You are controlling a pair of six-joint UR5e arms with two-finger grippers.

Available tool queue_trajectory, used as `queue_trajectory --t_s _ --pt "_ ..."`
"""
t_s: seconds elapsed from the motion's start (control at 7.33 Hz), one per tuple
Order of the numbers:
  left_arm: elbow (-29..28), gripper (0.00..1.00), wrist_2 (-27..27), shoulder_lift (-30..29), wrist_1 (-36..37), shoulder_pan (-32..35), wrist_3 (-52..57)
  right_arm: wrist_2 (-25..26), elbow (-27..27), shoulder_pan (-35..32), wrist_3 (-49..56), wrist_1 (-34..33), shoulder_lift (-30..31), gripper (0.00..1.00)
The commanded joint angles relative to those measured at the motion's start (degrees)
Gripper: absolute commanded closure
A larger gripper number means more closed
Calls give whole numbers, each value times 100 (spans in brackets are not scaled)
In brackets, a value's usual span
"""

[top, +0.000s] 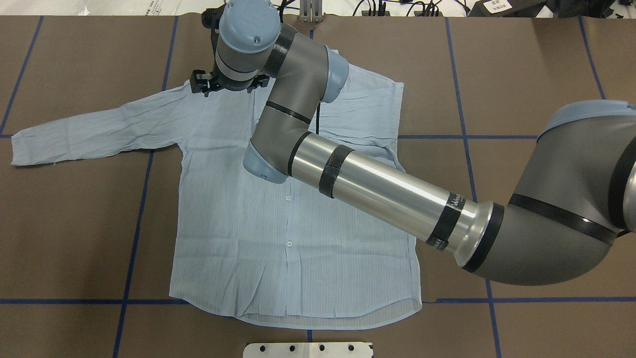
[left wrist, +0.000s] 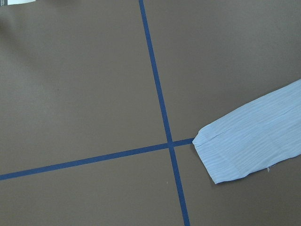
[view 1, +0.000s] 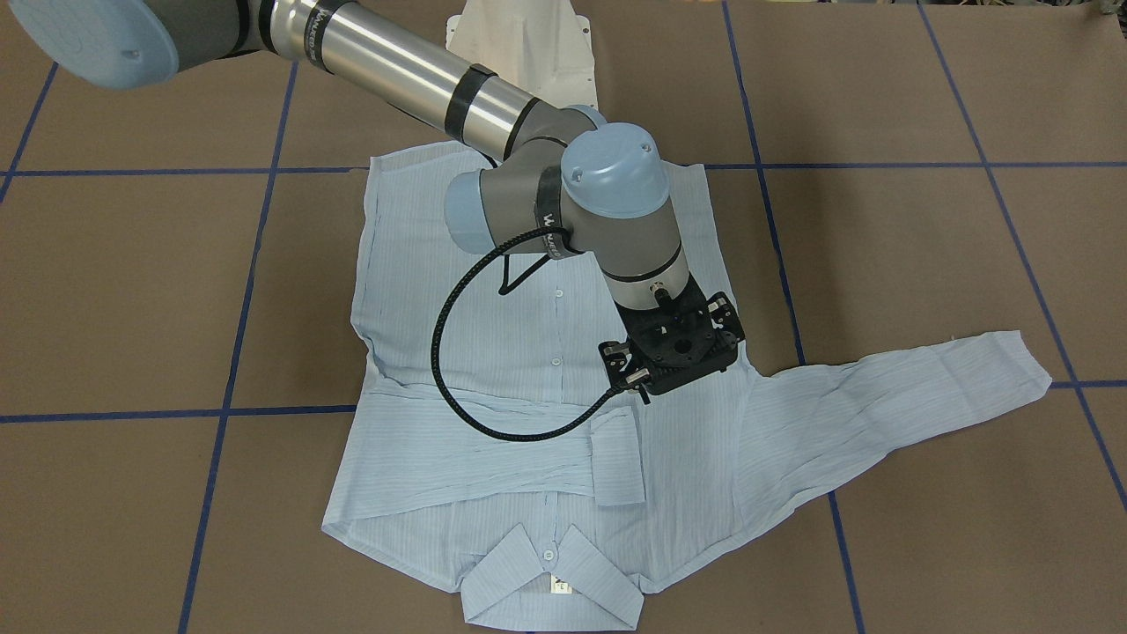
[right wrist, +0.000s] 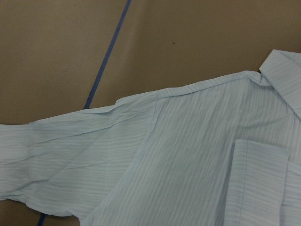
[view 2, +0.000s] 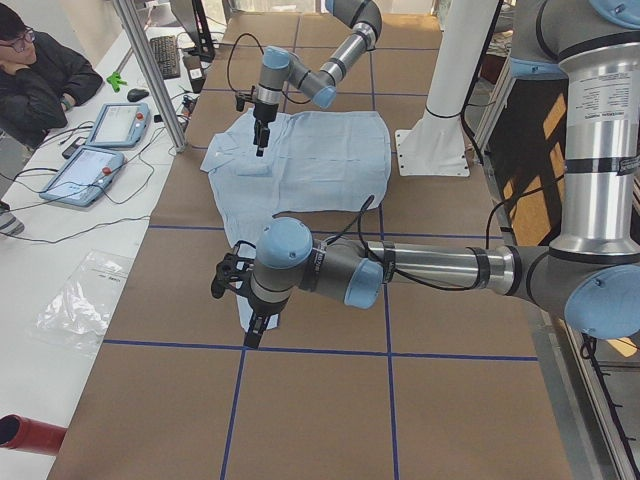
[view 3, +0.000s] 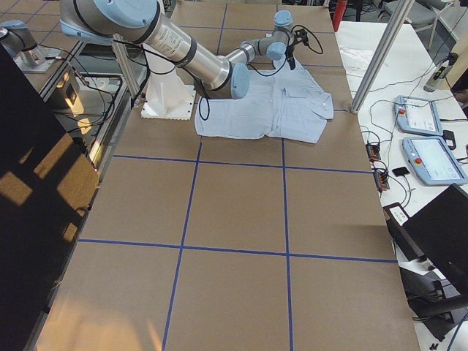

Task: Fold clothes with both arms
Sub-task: 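Lay the sleeve across the shirt body near the collar with the right gripper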

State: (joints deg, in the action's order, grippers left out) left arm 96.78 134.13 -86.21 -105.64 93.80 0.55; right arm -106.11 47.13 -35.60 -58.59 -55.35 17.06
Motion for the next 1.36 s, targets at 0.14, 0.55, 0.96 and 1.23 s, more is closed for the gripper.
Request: queue_trajectory --t_s 0.14,0.55,0.96,1.23 --pt "-2 1 -1 -2 0 -2 -46 753 -37 228 -258 -20 481 3" --pt "16 1 -10 -2 -9 -2 -143 916 -519 344 -486 -29 404 5" --pt "7 1 -10 -2 0 -2 -134 1030 -1030 361 -460 24 97 5" --pt "-2 1 -10 -2 -9 -2 -125 1206 -1083 414 -442 163 87 6"
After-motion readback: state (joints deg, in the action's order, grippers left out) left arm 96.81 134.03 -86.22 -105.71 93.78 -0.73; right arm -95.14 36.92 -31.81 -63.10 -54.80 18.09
